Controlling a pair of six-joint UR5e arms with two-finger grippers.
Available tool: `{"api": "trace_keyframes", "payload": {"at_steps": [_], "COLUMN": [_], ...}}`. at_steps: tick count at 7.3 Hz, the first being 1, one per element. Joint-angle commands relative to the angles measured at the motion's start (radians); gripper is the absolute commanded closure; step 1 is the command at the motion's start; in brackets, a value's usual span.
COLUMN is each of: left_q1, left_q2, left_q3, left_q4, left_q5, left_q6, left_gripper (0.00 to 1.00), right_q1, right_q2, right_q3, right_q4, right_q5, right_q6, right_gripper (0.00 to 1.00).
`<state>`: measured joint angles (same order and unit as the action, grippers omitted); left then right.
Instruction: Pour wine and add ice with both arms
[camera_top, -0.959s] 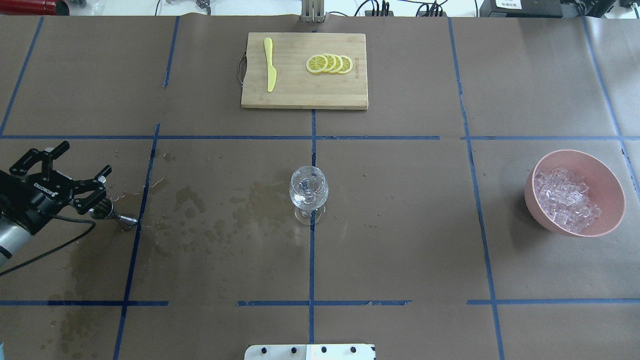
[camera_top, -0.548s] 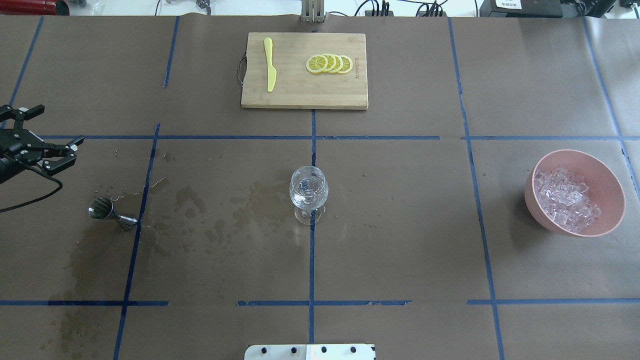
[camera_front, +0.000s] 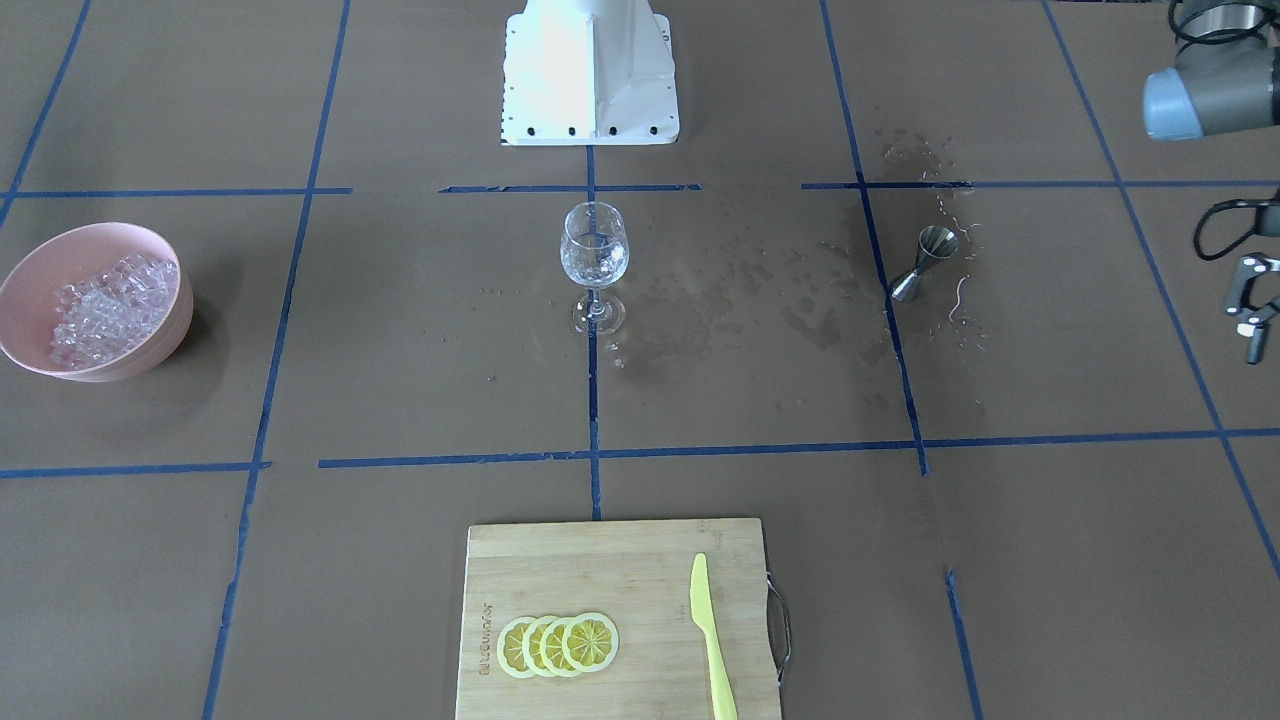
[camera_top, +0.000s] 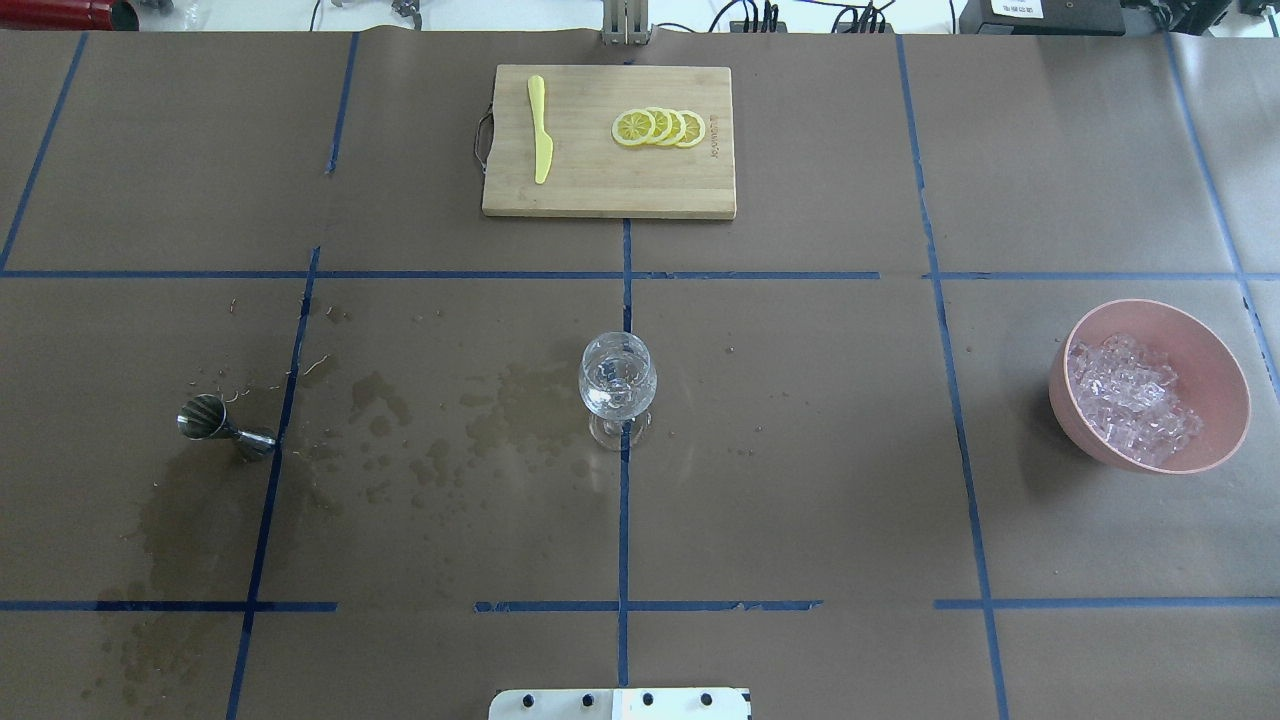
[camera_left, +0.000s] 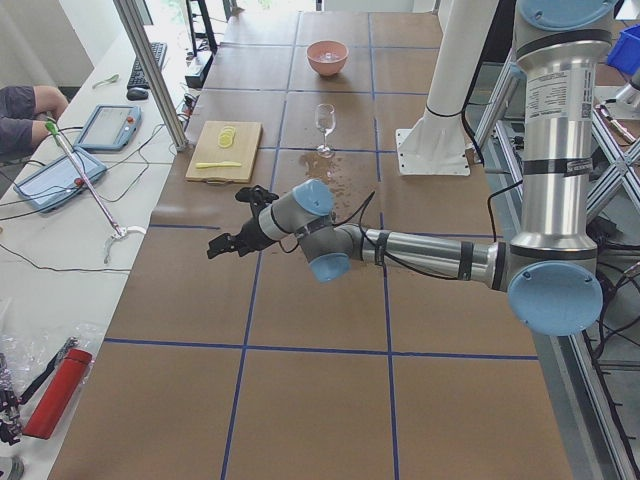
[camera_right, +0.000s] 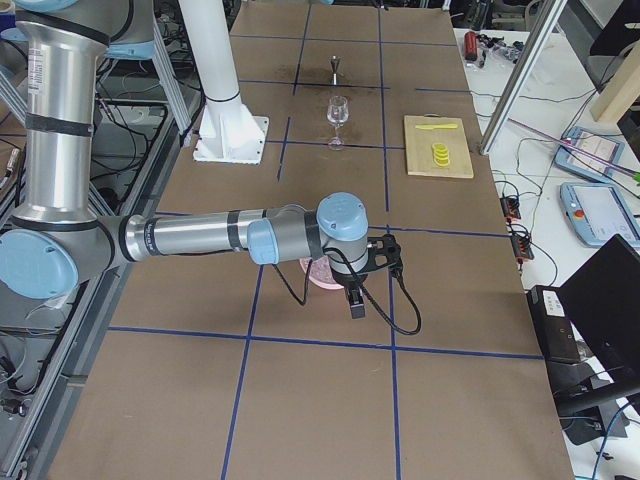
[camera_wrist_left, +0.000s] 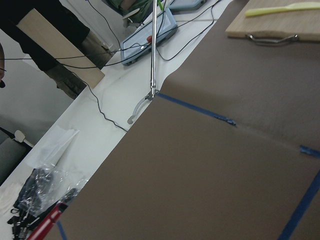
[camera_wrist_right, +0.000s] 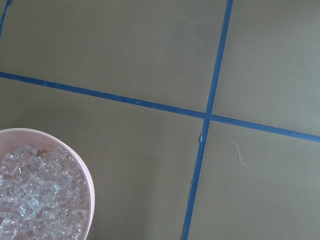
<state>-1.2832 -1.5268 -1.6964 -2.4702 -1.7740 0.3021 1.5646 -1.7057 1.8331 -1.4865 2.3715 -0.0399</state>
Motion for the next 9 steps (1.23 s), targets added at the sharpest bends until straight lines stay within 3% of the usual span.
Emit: {"api": "trace_keyframes", "payload": {"at_steps": [1, 2, 3, 6, 7, 8, 9], "left_q1": [-0.195, -0.276, -0.342, -0.351, -0.370, -0.413, -0.415], "left_q2": [-0.025, -0.030, -0.026, -0.048, -0.050, 0.002, 0.048], "left_q3": [-0.020, -0.017, -0.014, -0.022, -0.020, -0.025, -0.038], "left_q4": [0.271, 0.356, 0.508, 1.028, 1.183, 1.200, 1.159], "left_q5": [-0.102, -0.176, -0.335, -0.389, -0.483, -0.583, -0.597], "left_q6": [0.139, 0.138, 0.138, 0.126, 0.126, 0.130, 0.127], "left_gripper": [0.00, 0.00, 0.00, 0.00, 0.00, 0.00, 0.00], "right_q1": [0.000, 0.000, 0.000, 0.000, 0.000, 0.000, 0.000], "right_q2": [0.000, -0.002, 0.000, -0.002, -0.002, -0.002, -0.002], "right_q3": [0.000, -0.003, -0.011, -0.011, -0.011, -0.009, -0.006], "right_q4": [0.000, -0.001, -0.001, -0.001, -0.001, -0.001, -0.001], "right_q5": [0.000, 0.000, 0.003, 0.003, 0.003, 0.003, 0.005], "right_q6": [0.000, 0.002, 0.003, 0.002, 0.003, 0.003, 0.005], "right_gripper": [0.00, 0.00, 0.00, 0.00, 0.00, 0.00, 0.00]}}
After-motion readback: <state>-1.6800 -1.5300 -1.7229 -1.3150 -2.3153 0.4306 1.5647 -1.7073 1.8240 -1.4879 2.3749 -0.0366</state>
